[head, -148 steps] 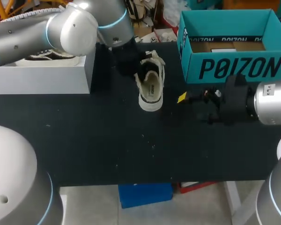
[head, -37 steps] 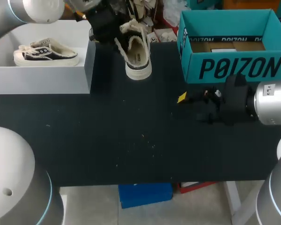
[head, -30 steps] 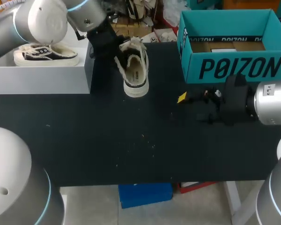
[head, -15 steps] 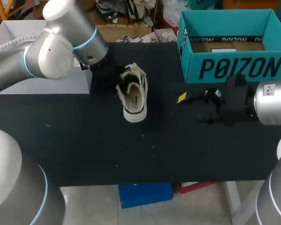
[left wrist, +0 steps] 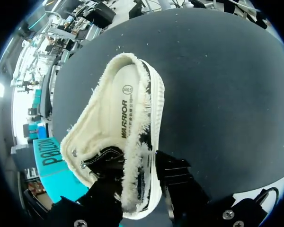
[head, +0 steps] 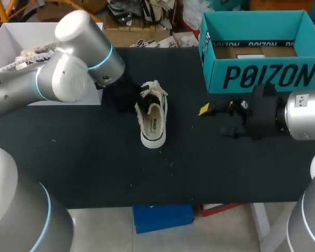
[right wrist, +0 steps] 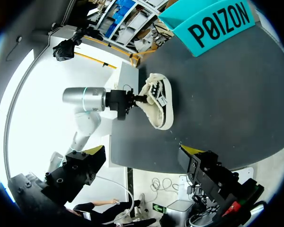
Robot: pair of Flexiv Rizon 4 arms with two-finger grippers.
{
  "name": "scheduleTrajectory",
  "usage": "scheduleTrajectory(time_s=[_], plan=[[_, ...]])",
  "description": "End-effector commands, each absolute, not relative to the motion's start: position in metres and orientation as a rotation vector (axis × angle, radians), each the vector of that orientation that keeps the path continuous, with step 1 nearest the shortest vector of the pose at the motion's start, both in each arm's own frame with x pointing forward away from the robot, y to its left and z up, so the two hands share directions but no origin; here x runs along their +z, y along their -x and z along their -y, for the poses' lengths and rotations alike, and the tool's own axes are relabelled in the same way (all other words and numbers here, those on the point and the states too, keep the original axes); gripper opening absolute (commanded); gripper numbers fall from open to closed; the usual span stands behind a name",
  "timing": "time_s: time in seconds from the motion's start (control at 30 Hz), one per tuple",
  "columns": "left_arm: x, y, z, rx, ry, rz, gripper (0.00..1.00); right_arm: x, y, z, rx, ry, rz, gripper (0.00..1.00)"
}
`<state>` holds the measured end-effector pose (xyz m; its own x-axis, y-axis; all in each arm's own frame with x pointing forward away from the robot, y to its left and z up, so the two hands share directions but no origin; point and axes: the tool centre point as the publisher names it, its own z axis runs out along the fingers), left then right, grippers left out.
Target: Take the shoe out of the shoebox, open the shoe tongue, remove and reinsert the insole, then place the shoe into the shoebox
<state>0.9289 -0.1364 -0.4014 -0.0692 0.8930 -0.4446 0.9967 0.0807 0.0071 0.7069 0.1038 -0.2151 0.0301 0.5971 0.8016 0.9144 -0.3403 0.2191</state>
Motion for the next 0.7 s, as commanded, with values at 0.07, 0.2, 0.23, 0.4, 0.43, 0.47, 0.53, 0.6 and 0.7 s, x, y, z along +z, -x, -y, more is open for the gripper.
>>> scheduleTrajectory(time_s=[0.07,0.2,0.23,0.4,0.43,0.47,0.53,0.6,0.7], plan=[[-0.386,-0.932,0.136,-0.453,-1.884,-2.027,1.0,-0.215,-0.707,-0.104,-1.224,1.959,1.536,1.0],[-0.368,-0.931,0.135,-0.508,-1.868,-2.028,1.0,-0.215,-0.707,-0.104,-1.224,1.959,1.536,1.0],[-0.361,-0.93,0.135,-0.531,-1.853,-2.042,1.0,-0.215,-0.707,-0.104,-1.224,1.959,1.536,1.0],[-0.335,-0.923,0.134,-0.628,-1.786,-2.1,1.0,-0.215,-0.707,-0.104,-1.224,1.959,1.536,1.0],[-0.329,-0.92,0.134,-0.658,-1.754,-2.133,1.0,-0.215,-0.707,-0.104,-1.224,1.959,1.536,1.0],[-0.323,-0.918,0.134,-0.682,-1.728,-2.157,1.0,-0.215,-0.707,-0.104,-1.224,1.959,1.536,1.0],[-0.31,-0.915,0.133,-0.712,-1.688,-2.194,1.0,-0.215,-0.707,-0.104,-1.224,1.959,1.536,1.0],[-0.296,-0.911,0.131,-0.746,-1.607,-2.253,1.0,-0.215,-0.707,-0.104,-1.224,1.959,1.536,1.0],[-0.28,-0.905,0.127,-0.772,-1.528,-2.315,1.0,-0.215,-0.707,-0.104,-1.224,1.959,1.536,1.0]])
